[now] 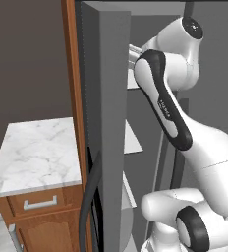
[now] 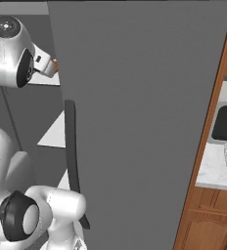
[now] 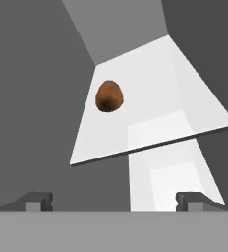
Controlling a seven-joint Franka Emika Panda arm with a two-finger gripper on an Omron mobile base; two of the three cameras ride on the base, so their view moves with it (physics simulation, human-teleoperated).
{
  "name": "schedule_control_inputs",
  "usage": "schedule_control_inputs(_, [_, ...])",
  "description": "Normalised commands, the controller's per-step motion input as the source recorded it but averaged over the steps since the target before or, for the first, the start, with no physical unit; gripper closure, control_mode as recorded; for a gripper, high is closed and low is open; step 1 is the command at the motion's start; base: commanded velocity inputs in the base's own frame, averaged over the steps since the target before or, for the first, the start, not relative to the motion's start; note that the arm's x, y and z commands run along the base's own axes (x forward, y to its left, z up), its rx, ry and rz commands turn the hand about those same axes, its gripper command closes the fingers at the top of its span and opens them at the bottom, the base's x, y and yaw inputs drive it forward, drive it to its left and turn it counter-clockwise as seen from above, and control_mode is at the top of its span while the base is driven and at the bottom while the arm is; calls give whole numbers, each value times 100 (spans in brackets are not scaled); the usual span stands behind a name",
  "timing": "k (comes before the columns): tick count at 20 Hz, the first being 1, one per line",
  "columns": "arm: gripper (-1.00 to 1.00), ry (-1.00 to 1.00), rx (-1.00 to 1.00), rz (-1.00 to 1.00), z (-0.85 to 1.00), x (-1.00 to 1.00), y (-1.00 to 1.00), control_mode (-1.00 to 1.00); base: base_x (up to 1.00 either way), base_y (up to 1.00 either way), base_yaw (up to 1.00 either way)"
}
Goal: Take the lemon and potato out of the freezer and place them in the tupperware container on the counter. Then put the tupperware containing the vegetables back in the freezer.
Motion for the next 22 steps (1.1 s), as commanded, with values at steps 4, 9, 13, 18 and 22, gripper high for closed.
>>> schedule_control_inputs(4, [-100,0,-3,0,-6,57,15,-100,0,0,0])
schedule_control_inputs(9, [-100,0,-2,0,-10,50,13,-100,0,0,0])
schedule_control_inputs(13, [-100,0,0,0,-16,49,7,-100,0,0,0])
schedule_control_inputs(18, [-100,3,0,0,-19,47,10,-100,0,0,0])
schedule_control_inputs(22, [-100,4,0,0,-19,49,13,-100,0,0,0])
